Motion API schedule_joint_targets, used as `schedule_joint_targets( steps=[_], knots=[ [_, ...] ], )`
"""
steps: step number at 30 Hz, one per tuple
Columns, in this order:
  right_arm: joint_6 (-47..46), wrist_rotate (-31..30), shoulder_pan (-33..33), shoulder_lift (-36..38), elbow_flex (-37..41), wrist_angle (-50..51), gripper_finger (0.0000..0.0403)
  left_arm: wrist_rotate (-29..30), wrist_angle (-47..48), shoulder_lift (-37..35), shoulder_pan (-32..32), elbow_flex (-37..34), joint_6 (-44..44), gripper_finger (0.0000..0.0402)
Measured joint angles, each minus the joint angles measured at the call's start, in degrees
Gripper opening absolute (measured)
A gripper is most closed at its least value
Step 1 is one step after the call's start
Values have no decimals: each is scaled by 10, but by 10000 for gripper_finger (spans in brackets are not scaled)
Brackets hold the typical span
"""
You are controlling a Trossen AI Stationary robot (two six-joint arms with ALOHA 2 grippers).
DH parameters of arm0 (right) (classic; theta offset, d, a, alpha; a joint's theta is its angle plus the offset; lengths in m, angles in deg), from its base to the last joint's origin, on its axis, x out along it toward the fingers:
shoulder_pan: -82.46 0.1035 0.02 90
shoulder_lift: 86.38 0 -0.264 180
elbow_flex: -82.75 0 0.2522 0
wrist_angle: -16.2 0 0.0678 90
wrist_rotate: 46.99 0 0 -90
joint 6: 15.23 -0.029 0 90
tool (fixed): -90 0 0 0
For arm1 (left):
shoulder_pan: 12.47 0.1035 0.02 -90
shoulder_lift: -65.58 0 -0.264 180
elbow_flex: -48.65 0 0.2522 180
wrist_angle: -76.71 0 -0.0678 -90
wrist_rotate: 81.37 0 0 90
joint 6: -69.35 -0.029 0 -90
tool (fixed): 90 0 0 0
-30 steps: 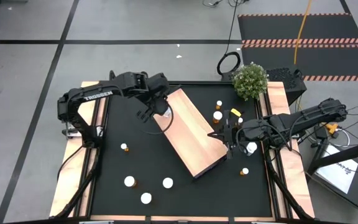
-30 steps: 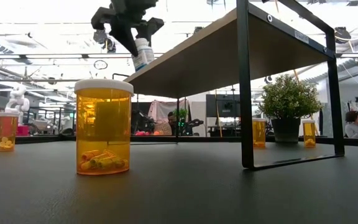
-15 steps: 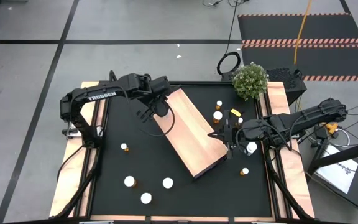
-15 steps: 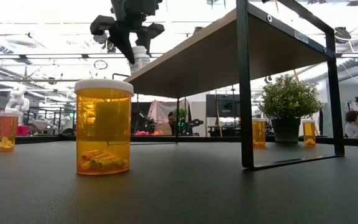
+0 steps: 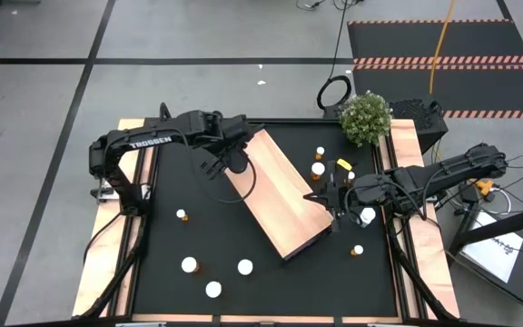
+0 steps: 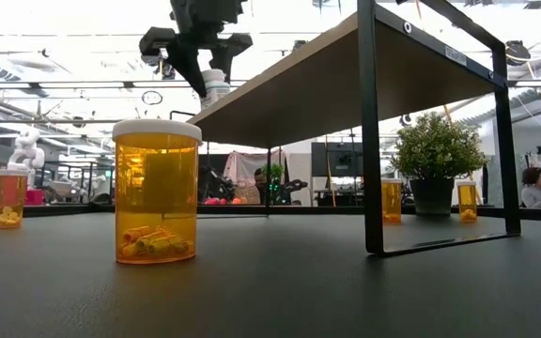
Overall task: Pick and place medicine bottles onto shelf by color
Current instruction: Put the left white pill bottle on the shelf
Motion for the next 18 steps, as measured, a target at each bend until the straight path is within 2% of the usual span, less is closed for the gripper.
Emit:
schedule_joint_targets(
  steps=[5, 10, 18],
  knots=[
    [0, 0, 0, 0, 0, 0, 0, 0, -11, -1, -2, 0, -9, 256],
    [0, 0, 0, 0, 0, 0, 0, 2, -22, -1, -10, 0, -11, 260],
    [0, 0, 0, 0, 0, 0, 0, 67, -26, -1, -36, 0, -15, 258]
  ],
)
